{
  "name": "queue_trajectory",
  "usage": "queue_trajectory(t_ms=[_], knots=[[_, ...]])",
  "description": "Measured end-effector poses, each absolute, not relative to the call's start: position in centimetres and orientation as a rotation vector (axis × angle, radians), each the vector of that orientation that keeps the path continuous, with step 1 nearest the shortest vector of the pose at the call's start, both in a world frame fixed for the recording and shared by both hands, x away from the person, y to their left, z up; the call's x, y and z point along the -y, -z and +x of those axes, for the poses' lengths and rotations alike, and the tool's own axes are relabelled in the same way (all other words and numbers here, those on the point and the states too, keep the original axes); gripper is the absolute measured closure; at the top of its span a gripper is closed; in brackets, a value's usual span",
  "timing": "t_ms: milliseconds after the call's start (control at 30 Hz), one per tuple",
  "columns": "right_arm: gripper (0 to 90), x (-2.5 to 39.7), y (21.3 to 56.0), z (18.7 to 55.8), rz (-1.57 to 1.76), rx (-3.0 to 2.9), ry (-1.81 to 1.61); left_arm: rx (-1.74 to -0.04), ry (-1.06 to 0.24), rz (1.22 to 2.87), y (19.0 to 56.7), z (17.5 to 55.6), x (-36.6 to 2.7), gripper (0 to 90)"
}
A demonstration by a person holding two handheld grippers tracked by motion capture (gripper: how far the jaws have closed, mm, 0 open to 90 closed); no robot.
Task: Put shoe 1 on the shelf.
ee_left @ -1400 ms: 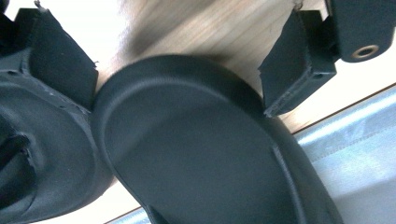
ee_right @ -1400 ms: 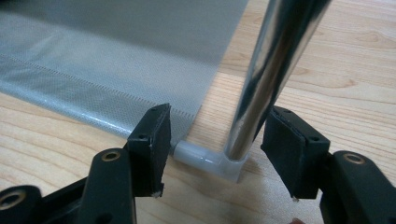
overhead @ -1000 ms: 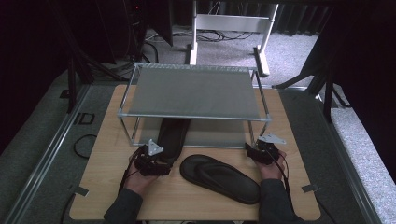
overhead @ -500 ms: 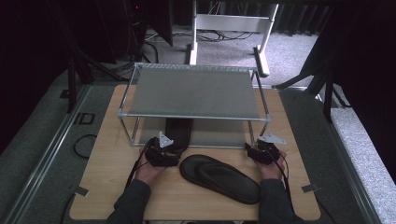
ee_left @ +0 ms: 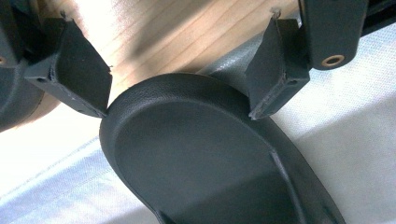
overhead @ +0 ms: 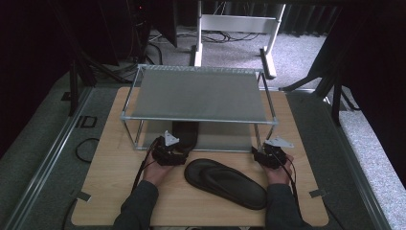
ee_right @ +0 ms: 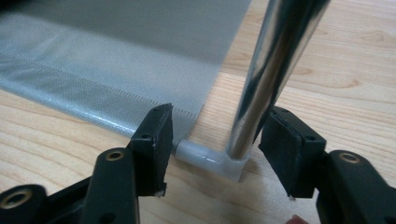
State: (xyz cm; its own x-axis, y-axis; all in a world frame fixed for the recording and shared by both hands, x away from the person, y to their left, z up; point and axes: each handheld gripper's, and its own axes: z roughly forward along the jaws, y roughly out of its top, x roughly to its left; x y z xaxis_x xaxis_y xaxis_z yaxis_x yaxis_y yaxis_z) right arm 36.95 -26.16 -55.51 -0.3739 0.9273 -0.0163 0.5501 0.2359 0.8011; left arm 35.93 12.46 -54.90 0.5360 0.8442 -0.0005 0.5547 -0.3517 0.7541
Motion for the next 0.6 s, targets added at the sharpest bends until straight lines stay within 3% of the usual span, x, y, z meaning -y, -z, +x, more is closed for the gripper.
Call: queue_trajectory(t_ms=[433,600], knots=[[50.6,26.3,55.5,37.5,1.334,-2.027,-1.005,-1.149,-0.506,2.048,55.6,36.0,-12.8,19.3],[58.4,26.8,55.5,38.0,1.377,-2.011,-0.972,-1.163,-0.484,2.009,56.0,36.0,-13.8,18.8]])
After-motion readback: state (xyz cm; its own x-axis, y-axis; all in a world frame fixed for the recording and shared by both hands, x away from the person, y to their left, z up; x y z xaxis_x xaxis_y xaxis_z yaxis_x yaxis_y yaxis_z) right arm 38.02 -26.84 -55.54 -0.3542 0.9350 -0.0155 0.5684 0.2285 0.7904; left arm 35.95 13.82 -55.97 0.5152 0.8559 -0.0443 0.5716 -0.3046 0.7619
